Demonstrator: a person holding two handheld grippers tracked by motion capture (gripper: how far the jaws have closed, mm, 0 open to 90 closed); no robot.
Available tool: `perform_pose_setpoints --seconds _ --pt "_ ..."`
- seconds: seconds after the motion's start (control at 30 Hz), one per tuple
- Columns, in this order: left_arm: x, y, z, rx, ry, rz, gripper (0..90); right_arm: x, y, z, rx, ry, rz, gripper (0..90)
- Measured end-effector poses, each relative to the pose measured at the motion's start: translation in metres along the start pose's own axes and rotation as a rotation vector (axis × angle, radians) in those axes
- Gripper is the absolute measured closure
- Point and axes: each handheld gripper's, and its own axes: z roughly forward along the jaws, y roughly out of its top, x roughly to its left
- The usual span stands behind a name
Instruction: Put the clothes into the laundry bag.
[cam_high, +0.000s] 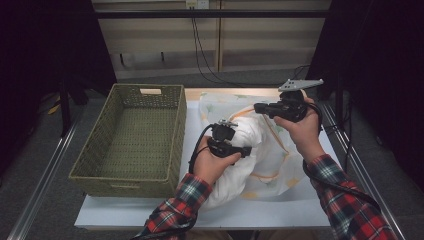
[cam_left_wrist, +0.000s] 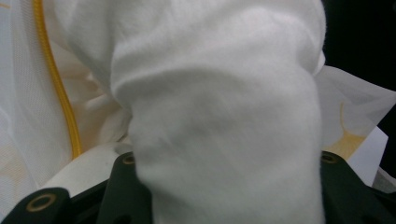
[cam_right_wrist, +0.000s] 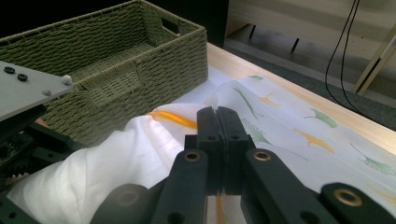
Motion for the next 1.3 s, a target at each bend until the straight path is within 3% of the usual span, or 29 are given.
perform_pose_setpoints --seconds 0.1,0.2,0.27,0.37,0.5,0.57,0.63,0.7,0.73,0.77,0.87,0.9,1.13,1.3 --pt "-0.001 0.003 -0.001 0.002 0.009 0.004 53.1 0.000 -0.001 0.000 0.001 -0.002 -0.004 89.4" --pt "-0.003 0.005 -0.003 -0.012 -0.014 -0.006 53.0 0.000 -0.002 0.000 -0.004 0.000 0.004 89.5" --pt "-0.005 0.007 -0.004 -0.018 -0.048 0.022 52.8 0.000 -0.002 0.001 -0.005 0.003 0.004 89.5" --pt "-0.006 0.007 -0.001 -0.025 -0.045 0.029 52.6 0.001 -0.002 0.001 -0.006 0.004 0.006 89.4" --pt "-0.001 0.006 0.005 -0.047 -0.023 0.033 51.4 0.001 -0.001 0.002 -0.005 0.008 -0.001 89.4" --pt "0.005 0.007 0.006 -0.070 -0.003 0.018 50.9 0.002 -0.001 0.002 -0.002 0.010 -0.003 89.4" --pt "0.007 0.008 0.006 -0.089 0.025 0.031 49.1 0.002 -0.002 0.002 -0.003 0.008 -0.001 89.4" --pt "0.007 0.008 0.011 -0.098 0.045 0.065 41.9 0.002 -0.002 0.002 -0.001 0.007 -0.001 89.4" --pt "0.008 0.007 0.014 -0.097 0.042 0.080 36.3 0.002 -0.002 0.004 0.001 0.008 0.002 89.4" --pt "0.010 0.006 0.018 -0.095 0.032 0.090 36.3 0.002 -0.002 0.004 0.001 0.008 0.002 89.4" --pt "0.017 0.003 0.029 -0.078 0.005 0.080 27.9 0.002 -0.004 0.006 0.005 0.012 0.000 89.4" --pt "0.019 0.002 0.032 -0.077 -0.010 0.081 21.4 0.003 -0.005 0.006 0.013 0.014 -0.009 89.4" --pt "0.016 0.003 0.028 -0.084 0.010 0.095 11.5 0.001 -0.008 0.007 0.022 0.004 -0.002 89.4" --pt "0.015 0.000 0.024 -0.051 0.022 0.105 6.0 0.001 -0.011 0.007 0.024 0.004 0.001 89.4"
